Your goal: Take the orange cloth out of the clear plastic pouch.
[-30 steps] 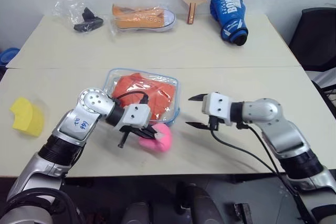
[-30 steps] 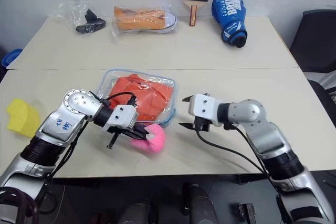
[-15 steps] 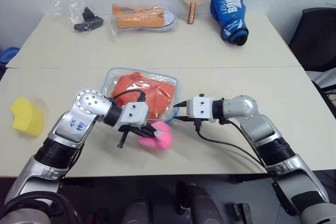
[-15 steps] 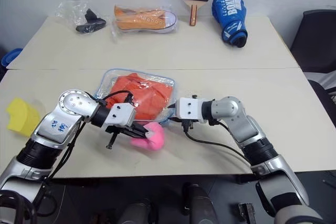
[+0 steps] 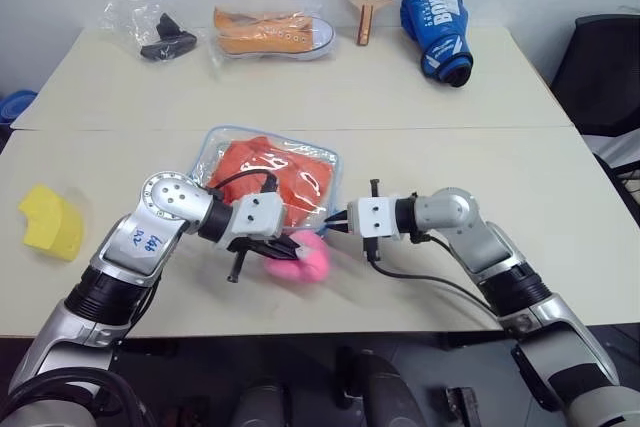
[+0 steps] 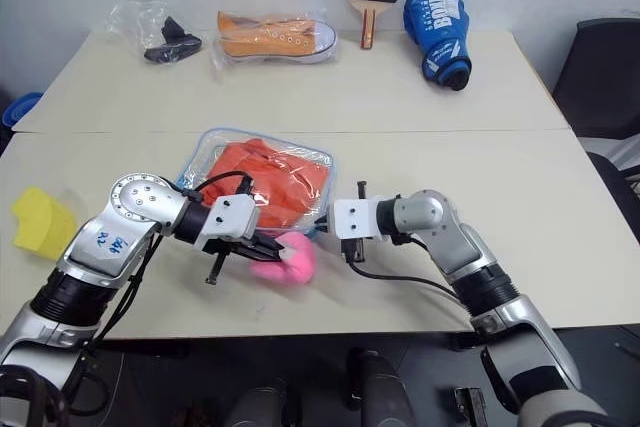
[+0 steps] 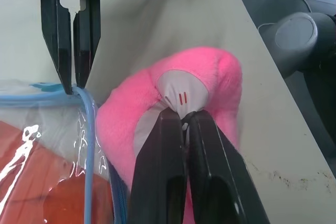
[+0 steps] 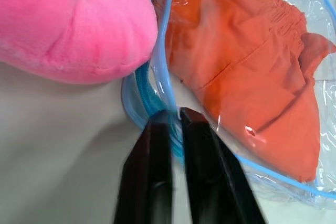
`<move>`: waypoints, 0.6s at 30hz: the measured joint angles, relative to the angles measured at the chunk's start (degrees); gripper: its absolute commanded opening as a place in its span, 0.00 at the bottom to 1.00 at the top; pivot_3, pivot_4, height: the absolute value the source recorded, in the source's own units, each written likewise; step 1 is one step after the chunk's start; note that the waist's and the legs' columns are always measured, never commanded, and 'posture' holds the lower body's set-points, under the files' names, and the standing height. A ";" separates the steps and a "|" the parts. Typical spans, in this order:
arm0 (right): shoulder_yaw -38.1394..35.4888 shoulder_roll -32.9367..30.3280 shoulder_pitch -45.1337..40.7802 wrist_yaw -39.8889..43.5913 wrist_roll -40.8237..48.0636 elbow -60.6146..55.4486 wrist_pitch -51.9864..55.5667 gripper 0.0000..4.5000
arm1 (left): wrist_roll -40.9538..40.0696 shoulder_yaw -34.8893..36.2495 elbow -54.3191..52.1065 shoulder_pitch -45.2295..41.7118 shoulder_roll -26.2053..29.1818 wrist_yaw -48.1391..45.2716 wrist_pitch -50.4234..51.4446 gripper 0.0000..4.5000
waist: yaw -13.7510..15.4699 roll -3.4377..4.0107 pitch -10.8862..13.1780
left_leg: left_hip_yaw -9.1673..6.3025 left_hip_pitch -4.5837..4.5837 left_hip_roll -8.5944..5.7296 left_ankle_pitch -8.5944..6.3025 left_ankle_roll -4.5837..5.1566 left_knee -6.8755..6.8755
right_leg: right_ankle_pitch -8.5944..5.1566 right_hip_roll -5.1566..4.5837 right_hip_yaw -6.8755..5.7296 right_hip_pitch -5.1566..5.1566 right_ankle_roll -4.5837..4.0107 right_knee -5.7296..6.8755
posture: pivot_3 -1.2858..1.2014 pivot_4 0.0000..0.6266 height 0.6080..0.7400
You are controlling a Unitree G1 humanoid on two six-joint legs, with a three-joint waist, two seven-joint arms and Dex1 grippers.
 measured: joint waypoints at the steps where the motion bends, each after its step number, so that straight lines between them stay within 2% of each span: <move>1: 0.00 0.08 -0.15 -0.02 -0.14 0.21 -0.05 0.36 | -0.05 0.00 -0.06 0.01 -0.04 0.15 0.12 0.00 | 0.01 0.00 0.00 | 0.00 0.00 0.00 0.00 0.00 0.00 | 0.00 0.00 0.00 0.00 0.00 0.00 | 0.52 0.24 1.00; 7: 0.00 1.75 -0.84 -0.27 -0.77 1.26 -0.15 0.36 | -0.41 0.00 -0.40 0.24 -0.04 0.29 0.38 0.00 | -0.04 0.00 0.00 | 0.00 0.00 0.00 0.00 0.00 0.00 | 0.00 0.00 0.00 0.00 0.00 0.00 | 0.52 0.24 1.00; 10: 0.00 2.14 -2.33 -0.59 -1.06 2.35 -0.56 0.22 | -0.52 0.00 -0.88 0.24 -0.06 0.31 0.66 0.00 | 0.00 0.00 0.00 | -0.01 0.00 0.00 0.00 0.00 0.00 | 0.00 0.00 0.00 0.00 0.00 0.00 | 0.52 0.24 1.00; 13: 0.00 2.14 -2.41 -0.33 -1.02 2.86 -0.74 0.00 | -0.58 0.00 -1.25 0.30 -0.06 0.35 0.71 0.00 | 0.01 0.01 0.00 | -0.01 -0.01 0.00 0.00 0.00 0.00 | 0.00 -0.01 0.00 0.00 0.00 -0.01 | 0.52 0.24 1.00; 18: 0.00 1.75 -2.38 0.88 -0.65 2.75 -1.72 0.00 | -0.62 0.22 -1.63 2.26 0.31 0.83 0.74 0.00 | -0.07 0.01 0.00 | 0.00 0.00 0.01 0.00 0.00 0.00 | 0.00 -0.02 0.00 0.00 0.00 -0.01 | 0.52 0.24 1.00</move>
